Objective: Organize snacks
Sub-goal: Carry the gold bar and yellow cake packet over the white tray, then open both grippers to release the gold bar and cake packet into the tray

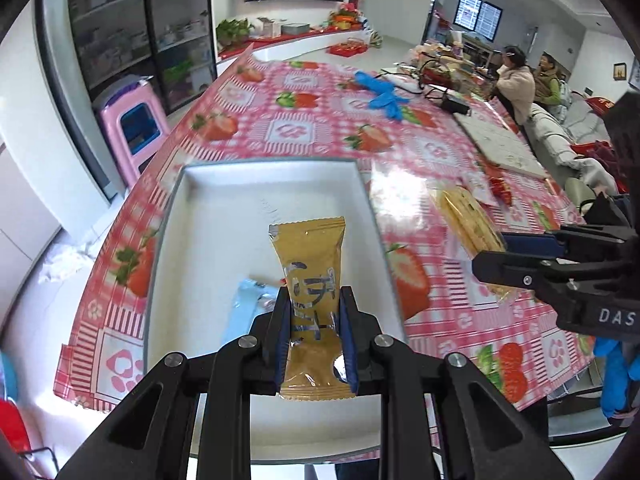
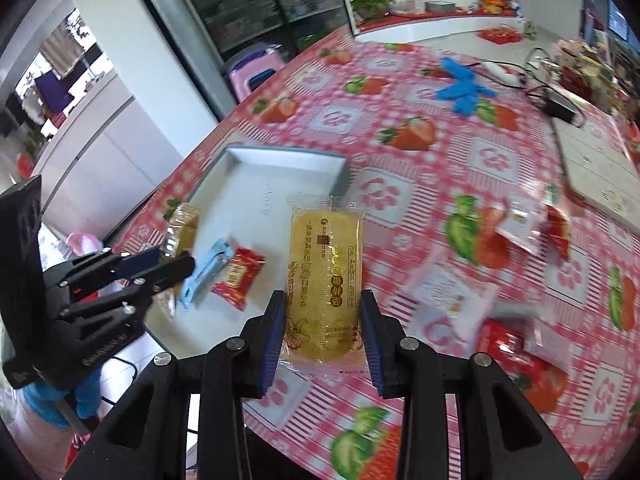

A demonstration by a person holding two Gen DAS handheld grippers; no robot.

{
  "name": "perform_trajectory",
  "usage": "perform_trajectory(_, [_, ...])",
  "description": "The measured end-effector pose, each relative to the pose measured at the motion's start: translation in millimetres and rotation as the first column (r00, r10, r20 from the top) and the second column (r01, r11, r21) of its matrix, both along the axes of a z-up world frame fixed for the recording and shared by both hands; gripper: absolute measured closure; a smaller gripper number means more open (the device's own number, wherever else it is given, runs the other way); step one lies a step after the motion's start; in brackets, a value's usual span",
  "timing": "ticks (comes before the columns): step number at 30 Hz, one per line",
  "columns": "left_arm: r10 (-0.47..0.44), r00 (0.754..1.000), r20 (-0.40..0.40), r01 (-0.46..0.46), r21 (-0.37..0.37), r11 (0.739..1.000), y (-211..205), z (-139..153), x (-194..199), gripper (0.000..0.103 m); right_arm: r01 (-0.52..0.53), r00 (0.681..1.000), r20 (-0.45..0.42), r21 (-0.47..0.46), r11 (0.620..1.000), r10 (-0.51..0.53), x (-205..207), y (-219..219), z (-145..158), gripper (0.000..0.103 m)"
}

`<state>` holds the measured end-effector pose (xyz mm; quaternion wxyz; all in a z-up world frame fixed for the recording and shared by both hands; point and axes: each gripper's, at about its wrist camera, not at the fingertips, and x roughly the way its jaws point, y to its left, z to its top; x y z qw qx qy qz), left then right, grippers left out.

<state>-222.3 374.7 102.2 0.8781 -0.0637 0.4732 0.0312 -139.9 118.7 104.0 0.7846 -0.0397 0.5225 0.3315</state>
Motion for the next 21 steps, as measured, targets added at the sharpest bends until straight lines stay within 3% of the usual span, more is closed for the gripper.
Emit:
perform_trajectory(12, [0.055, 0.995, -0.080, -0.056, -0.019, 0.998, 31, -50, 0, 0.076, -0.115, 0.991, -0.066, -0.040, 0.993, 0.112, 9, 91, -29, 0.065])
perform_trajectory(14, [0.053, 0.995, -0.087, -0.054, -0.008, 0.998, 31, -54, 1, 0.060, -0.127, 0.990, -0.077, -0.058, 0.990, 0.122, 10, 100, -36, 0.065])
perform_trajectory(15, [0.055, 0.995, -0.086, -0.055, -0.006, 0.998, 31, -55, 1, 0.038, -0.130, 0.989, -0.085, -0.064, 0.989, 0.125, 11, 103, -39, 0.065])
perform_trajectory(16, [0.058, 0.995, -0.078, -0.058, -0.004, 0.998, 31, -55, -1, 0.023, -0.134, 0.987, -0.099, -0.073, 0.988, 0.126, 12, 106, -43, 0.064])
perform_trajectory(18, [0.055, 0.997, -0.047, -0.056, -0.006, 0.998, 32, -50, -4, 0.022, -0.134, 0.985, -0.118, -0.082, 0.988, 0.124, 14, 108, -49, 0.042])
perform_trajectory(19, [0.048, 0.998, -0.045, -0.049, -0.006, 0.999, 32, -48, -4, 0.022, -0.128, 0.986, -0.119, -0.084, 0.988, 0.118, 15, 107, -50, 0.023])
perform_trajectory(20, [0.048, 0.998, -0.048, -0.048, -0.004, 0.999, 32, -46, -4, 0.022, -0.119, 0.988, -0.110, -0.085, 0.989, 0.110, 15, 104, -49, 0.015])
perform_trajectory(21, [0.049, 0.998, -0.051, -0.049, -0.002, 0.999, 32, -44, -3, 0.022, -0.110, 0.990, -0.094, -0.086, 0.990, 0.102, 15, 99, -47, 0.015])
